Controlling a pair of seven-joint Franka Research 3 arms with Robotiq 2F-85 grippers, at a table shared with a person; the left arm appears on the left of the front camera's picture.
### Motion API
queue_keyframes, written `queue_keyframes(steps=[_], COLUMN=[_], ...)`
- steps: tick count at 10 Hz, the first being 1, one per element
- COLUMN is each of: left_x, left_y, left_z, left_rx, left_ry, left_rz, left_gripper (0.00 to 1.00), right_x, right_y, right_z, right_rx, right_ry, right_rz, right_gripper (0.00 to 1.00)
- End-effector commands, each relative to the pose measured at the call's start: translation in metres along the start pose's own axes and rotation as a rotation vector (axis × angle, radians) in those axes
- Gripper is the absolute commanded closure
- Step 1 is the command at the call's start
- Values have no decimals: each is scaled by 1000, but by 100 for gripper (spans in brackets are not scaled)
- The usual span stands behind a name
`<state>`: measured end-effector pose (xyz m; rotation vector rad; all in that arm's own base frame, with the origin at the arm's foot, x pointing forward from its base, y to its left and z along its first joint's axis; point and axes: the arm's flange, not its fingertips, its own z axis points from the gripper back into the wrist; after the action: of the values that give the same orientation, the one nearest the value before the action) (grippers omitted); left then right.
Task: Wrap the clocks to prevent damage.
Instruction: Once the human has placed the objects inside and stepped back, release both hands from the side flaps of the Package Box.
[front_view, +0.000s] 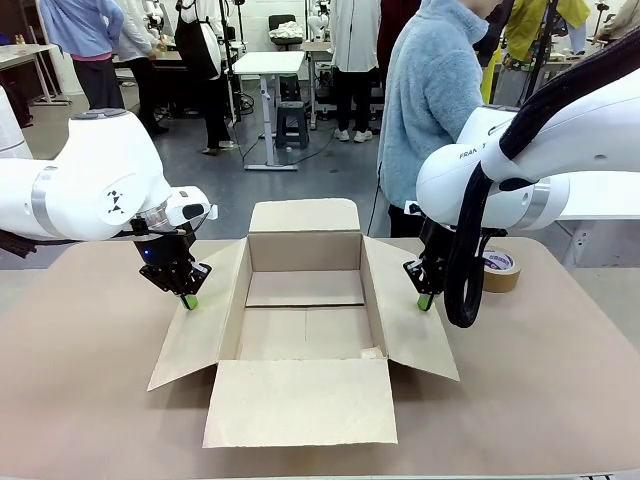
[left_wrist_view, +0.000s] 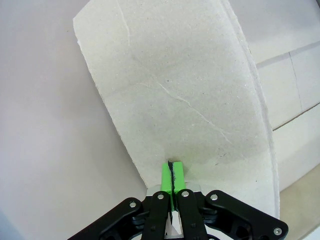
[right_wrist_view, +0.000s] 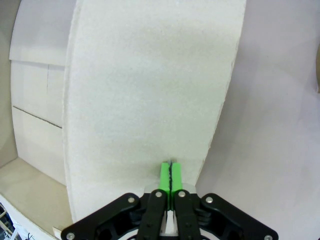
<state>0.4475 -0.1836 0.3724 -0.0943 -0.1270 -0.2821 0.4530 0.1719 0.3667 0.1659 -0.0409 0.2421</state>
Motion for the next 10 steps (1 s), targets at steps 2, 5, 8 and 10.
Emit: queue_keyframes(steps=[2,5,8,10], left_x=[-1,-1,-1,-1], left_y=[0,0,0,0], left_z=[-1,-1,-1,-1], left_rx=[12,12,12,12], left_ry=[4,4,4,4], left_rz=[9,9,9,9], left_gripper=[99,99,99,99], right_x=[-1,-1,-1,-1], right_y=[1,1,1,1], right_z=[1,1,1,1], right_rx=[1,1,1,1], right_ry=[2,2,2,2], right_rz=[1,1,1,1], right_gripper=[99,99,99,99])
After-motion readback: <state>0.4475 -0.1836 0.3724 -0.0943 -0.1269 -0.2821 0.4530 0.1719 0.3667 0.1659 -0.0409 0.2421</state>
